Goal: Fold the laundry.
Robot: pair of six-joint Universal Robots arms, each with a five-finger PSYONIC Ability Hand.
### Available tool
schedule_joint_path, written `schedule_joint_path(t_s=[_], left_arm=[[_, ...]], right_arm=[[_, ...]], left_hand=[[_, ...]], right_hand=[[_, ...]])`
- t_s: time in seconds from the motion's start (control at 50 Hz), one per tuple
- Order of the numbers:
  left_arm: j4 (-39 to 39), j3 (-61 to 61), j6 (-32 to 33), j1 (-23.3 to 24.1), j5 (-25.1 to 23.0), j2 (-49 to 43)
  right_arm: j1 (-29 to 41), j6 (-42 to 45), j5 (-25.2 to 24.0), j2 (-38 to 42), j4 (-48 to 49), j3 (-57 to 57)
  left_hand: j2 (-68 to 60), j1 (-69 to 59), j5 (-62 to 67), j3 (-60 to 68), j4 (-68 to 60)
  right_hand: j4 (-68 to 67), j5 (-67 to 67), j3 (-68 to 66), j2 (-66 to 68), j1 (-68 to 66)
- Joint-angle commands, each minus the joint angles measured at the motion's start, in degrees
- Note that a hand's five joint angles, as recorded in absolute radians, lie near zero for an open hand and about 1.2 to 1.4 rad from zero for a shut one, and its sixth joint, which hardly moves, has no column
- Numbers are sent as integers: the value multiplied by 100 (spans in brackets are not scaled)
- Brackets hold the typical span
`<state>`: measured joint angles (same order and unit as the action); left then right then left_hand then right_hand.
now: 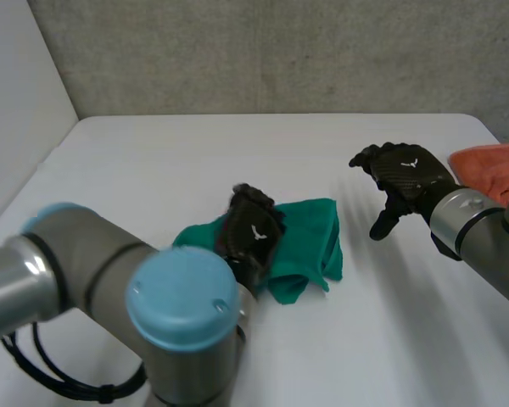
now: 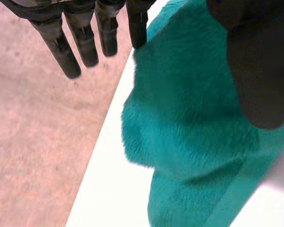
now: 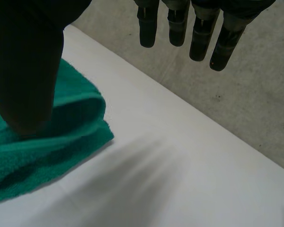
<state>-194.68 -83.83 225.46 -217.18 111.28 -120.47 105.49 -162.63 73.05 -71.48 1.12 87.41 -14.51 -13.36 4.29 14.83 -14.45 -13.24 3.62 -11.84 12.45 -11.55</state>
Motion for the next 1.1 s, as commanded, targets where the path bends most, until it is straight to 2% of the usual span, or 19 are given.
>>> schedule_joint_path(t_s=[0.02, 0.1, 0.26, 0.3, 0.38, 0.48, 0.6, 0.68, 0.78, 0.8, 0.9, 1.1], left_arm=[[335, -55, -230, -536, 42, 936], [264, -46, -810, -615, 42, 1236], [448, -28, -2286, -580, -28, 1254], [501, -20, -2463, -563, -63, 1245], [537, 103, -2718, -475, -422, 973], [545, 481, -2736, -229, -1056, 428], [624, 964, -2692, -220, -1065, -213], [931, 1123, -2490, -237, -890, -513], [1046, 1123, -1946, -255, -469, -557], [1055, 1114, -1901, -264, -398, -557], [1064, 1070, -1681, -334, -230, -452], [1046, 1123, -1663, -668, -256, 690]], right_arm=[[6, -14, -27, 2, -68, -268], [24, -23, -1, 2, -138, -479], [50, -58, 17, 291, -946, -997], [42, -76, -1, 502, -1025, -1068], [59, -120, 8, 942, -1061, -1279], [50, -137, -18, 1557, -1043, -1578], [68, -357, -10, 1962, -1061, -1824], [51, -427, -27, 1997, -1061, -1877], [24, -384, -27, 1910, -1061, -1877], [24, -375, -27, 1892, -1061, -1877], [15, -375, -1, 1813, -1061, -1895], [24, -901, -1, 1734, -1517, -1886]], left_hand=[[295, 180, -273, -327, 289], [262, 146, -240, -293, 255], [76, -39, -55, -108, 70], [76, -39, -55, -108, 70], [-125, -240, 146, 93, -131], [-814, -929, 835, 782, -820], [-1958, -2073, 1979, 1926, -1964], [-2477, -2593, 2499, 2446, -2484], [-6341, -6456, 6362, 6309, -6347], [-6547, -6662, 6569, 6515, -6553], [-6549, -6664, 6571, 6517, -6555], [-6549, -6664, 6571, 6517, -6555]], right_hand=[[324, -362, 184, -245, 155], [324, -362, 184, -245, 155], [324, -362, 184, -245, 155], [324, -362, 184, -245, 155], [324, -362, 184, -245, 155], [324, -362, 184, -245, 155], [324, -362, 184, -245, 155], [324, -362, 184, -245, 155], [324, -362, 184, -245, 155], [324, -362, 184, -245, 155], [324, -362, 184, -245, 155], [324, -362, 184, -245, 155]])
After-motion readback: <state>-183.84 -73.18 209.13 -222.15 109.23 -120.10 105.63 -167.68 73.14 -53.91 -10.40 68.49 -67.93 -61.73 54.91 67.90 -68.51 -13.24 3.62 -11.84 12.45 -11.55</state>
